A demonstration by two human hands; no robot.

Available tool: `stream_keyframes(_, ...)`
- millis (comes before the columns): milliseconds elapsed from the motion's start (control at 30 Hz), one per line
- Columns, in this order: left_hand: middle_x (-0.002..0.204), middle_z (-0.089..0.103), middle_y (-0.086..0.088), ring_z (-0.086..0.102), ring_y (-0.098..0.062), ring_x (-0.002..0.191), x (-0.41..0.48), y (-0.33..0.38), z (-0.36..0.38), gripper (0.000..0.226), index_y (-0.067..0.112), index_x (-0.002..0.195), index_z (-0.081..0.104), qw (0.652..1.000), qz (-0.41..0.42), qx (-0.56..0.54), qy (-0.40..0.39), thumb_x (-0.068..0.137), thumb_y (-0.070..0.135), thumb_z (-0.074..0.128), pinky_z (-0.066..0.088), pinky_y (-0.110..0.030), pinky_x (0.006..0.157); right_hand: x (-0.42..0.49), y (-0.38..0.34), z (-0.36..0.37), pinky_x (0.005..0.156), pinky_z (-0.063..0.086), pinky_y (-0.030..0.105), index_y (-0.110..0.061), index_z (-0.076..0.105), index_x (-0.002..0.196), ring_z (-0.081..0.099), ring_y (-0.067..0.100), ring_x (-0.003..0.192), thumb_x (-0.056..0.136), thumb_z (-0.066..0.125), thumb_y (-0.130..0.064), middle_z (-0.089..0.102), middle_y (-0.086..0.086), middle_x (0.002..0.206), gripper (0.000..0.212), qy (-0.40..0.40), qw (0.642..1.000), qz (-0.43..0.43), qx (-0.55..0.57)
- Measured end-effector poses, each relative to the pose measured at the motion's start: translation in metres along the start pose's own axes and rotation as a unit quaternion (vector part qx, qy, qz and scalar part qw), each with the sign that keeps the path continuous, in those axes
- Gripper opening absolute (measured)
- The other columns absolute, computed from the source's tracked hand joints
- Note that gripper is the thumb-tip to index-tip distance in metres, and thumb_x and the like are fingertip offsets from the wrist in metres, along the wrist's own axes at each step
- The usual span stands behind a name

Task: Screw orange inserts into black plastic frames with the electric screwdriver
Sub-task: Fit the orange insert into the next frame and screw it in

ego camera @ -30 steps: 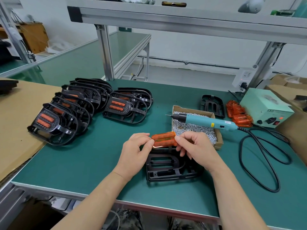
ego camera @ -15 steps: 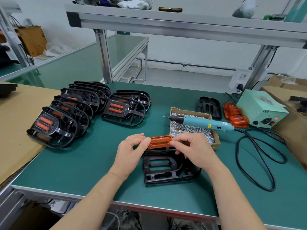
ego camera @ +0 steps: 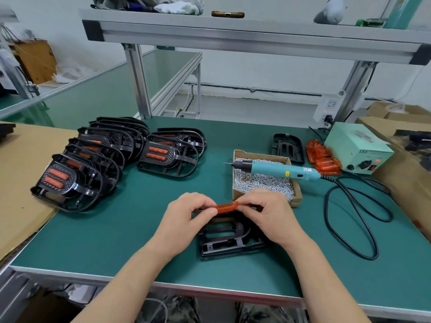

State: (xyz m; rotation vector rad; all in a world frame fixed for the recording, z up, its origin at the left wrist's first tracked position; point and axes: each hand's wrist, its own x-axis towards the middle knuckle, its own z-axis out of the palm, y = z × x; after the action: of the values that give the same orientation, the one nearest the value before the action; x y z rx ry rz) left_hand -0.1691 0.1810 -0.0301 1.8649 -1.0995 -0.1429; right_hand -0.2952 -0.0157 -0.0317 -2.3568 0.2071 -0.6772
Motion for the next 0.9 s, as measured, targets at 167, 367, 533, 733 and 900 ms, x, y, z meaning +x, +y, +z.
stream_keyframes(167, 0.096, 0.069, 0.019, 0.062, -0.008, 0.095, -0.015, -0.002, 0.007, 0.007, 0.027, 0.091, 0.075, 0.994, 0.094, 0.053, 0.019, 0.086, 0.028, 0.071, 0.048, -0.025, 0.088, -0.004, 0.001, 0.001, 0.095, 0.050, 0.029, -0.019, 0.081, 0.096, 0.065, 0.007, 0.101, 0.087, 0.065, 0.005, 0.071, -0.014, 0.100, 0.030, 0.015, 1.000, 0.001, -0.001)
stream_keyframes(367, 0.098, 0.068, 0.014, 0.059, -0.004, 0.095, -0.025, -0.013, 0.014, 0.013, 0.022, 0.095, 0.080, 0.986, 0.138, 0.089, 0.005, 0.083, 0.017, 0.079, 0.046, -0.016, 0.087, -0.006, 0.001, 0.000, 0.090, 0.047, 0.015, -0.014, 0.081, 0.091, 0.066, 0.007, 0.102, 0.086, 0.063, 0.012, 0.072, -0.008, 0.100, 0.032, 0.105, 0.992, 0.037, 0.052)
stream_keyframes(533, 0.101, 0.061, 0.009, 0.055, -0.011, 0.096, -0.024, -0.013, 0.008, 0.022, 0.023, 0.105, 0.078, 0.973, 0.184, 0.135, -0.042, 0.096, 0.035, 0.062, 0.047, -0.025, 0.086, -0.007, 0.002, -0.002, 0.086, 0.046, 0.011, -0.012, 0.080, 0.091, 0.066, 0.006, 0.101, 0.086, 0.064, 0.012, 0.073, -0.005, 0.100, 0.030, 0.124, 0.988, 0.047, 0.076)
stream_keyframes(733, 0.105, 0.060, 0.009, 0.055, -0.011, 0.101, -0.029, -0.011, 0.003, 0.027, 0.023, 0.109, 0.078, 0.977, 0.166, 0.121, -0.061, 0.098, 0.035, 0.056, 0.048, -0.030, 0.087, -0.008, 0.008, -0.003, 0.083, 0.047, 0.013, -0.015, 0.080, 0.090, 0.066, 0.009, 0.099, 0.087, 0.064, 0.009, 0.073, -0.007, 0.098, 0.029, 0.132, 0.987, 0.057, 0.074)
stream_keyframes(900, 0.104, 0.060, 0.012, 0.055, -0.009, 0.101, -0.029, -0.011, -0.002, 0.028, 0.024, 0.099, 0.080, 0.978, 0.147, 0.132, -0.061, 0.096, 0.037, 0.055, 0.048, -0.030, 0.086, -0.009, 0.008, -0.003, 0.082, 0.049, 0.017, -0.016, 0.080, 0.089, 0.067, 0.012, 0.096, 0.086, 0.064, 0.009, 0.073, -0.008, 0.094, 0.030, 0.144, 0.985, 0.055, 0.078)
